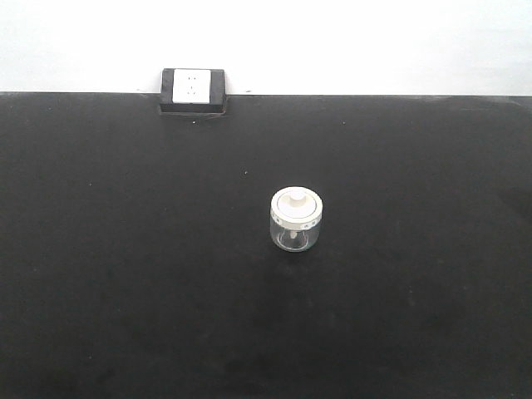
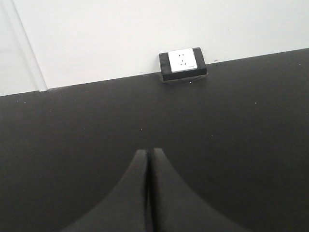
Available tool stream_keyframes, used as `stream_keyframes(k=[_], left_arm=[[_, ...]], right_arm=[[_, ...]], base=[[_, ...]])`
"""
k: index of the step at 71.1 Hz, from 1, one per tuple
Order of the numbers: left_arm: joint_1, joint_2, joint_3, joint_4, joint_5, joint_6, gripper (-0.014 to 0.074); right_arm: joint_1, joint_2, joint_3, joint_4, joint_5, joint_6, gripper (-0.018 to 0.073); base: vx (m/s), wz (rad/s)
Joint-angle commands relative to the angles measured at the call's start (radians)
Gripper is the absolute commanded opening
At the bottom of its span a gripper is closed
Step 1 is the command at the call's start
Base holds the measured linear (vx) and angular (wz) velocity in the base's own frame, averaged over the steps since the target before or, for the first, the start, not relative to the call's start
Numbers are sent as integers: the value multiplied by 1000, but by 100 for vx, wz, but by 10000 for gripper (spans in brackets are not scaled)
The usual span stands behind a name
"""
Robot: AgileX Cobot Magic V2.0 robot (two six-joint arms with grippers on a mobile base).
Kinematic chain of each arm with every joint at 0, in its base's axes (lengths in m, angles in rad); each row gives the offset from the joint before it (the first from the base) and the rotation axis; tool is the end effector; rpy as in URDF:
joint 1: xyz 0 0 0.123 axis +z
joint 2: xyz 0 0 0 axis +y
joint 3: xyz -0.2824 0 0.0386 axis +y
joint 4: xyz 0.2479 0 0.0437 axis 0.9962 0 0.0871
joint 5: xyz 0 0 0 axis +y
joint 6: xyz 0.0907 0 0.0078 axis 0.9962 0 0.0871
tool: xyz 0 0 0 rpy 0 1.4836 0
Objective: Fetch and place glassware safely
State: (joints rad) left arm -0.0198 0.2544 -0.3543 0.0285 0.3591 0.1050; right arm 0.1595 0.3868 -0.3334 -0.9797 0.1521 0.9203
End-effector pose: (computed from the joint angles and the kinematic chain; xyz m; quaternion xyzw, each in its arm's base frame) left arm 0.0684 -0.0004 0.2839 0.0547 0.7632 0.0398 0.6426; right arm 0.0937 0.0034 0.2910 -0.0339 0.7241 -0.0094 0.6888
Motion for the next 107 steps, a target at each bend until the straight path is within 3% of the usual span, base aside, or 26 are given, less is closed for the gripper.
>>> stream_keyframes(k=[1, 91, 107], left_arm=[[-6, 10, -25, -4, -70, -2, -7], [-6, 10, -25, -4, -70, -2, -7], [-6, -58, 12, -4, -72, -2, -7]], right_arm=[[-4, -57, 11, -22, -46, -10, -6], [-4, -103, 42, -22, -38, -10, -4], [-4, -103, 42, -22, -38, -10, -4]], base=[[0, 0], [0, 0], [0, 0]])
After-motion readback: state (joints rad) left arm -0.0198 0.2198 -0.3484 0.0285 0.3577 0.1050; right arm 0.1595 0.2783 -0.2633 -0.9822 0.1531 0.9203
